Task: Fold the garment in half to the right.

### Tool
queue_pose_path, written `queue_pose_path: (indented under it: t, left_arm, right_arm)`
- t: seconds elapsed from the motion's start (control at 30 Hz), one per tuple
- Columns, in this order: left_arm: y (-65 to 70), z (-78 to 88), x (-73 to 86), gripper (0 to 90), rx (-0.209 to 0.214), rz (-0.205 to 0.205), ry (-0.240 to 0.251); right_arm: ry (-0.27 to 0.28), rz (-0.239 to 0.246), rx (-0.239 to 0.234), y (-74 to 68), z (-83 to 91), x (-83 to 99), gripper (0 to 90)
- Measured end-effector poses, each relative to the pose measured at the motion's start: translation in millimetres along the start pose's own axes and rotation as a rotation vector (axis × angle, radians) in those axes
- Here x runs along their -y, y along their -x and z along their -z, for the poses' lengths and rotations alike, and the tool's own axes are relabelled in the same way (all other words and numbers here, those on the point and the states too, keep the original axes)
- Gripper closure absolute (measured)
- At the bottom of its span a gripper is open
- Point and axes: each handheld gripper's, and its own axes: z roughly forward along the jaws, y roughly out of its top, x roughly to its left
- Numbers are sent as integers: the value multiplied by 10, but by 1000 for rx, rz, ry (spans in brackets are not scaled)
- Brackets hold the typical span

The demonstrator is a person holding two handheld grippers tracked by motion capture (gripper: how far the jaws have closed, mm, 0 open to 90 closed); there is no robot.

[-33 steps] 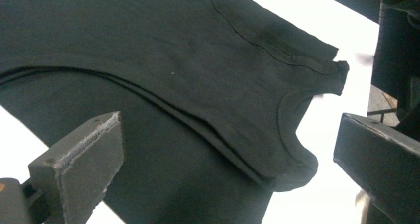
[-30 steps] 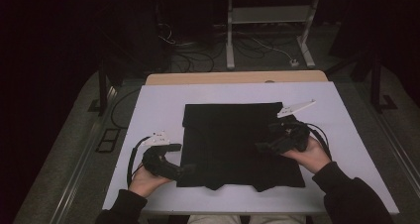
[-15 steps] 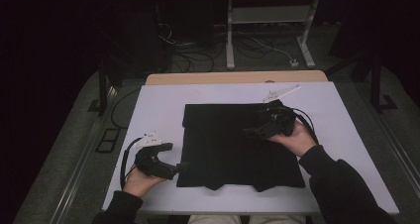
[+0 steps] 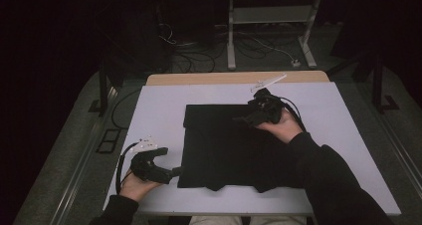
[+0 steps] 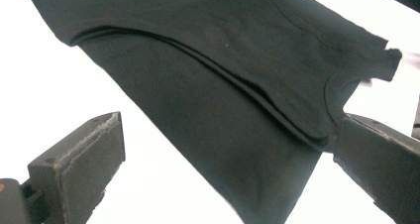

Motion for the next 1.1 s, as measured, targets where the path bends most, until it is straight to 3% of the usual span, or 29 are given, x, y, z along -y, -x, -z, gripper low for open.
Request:
queue_pose_path:
  t: [0.3,0.47,0.93,1.1]
  left_arm:
    - [16,-12,53,0,7,-10,-17]
    - [48,-33,86,0,6,-37,-45]
    - [126,-68,194,0,28,-43,-92]
    - [157,-112,219,0,40,-66,-128]
  right_arm:
    - [2,8,0,56,-143,-240,0]
    - [1,12,10,77,-237,-330,0]
    - [19,-12,5,196,-555,-452,15]
    - [22,-26,9,233,-659,-474,26]
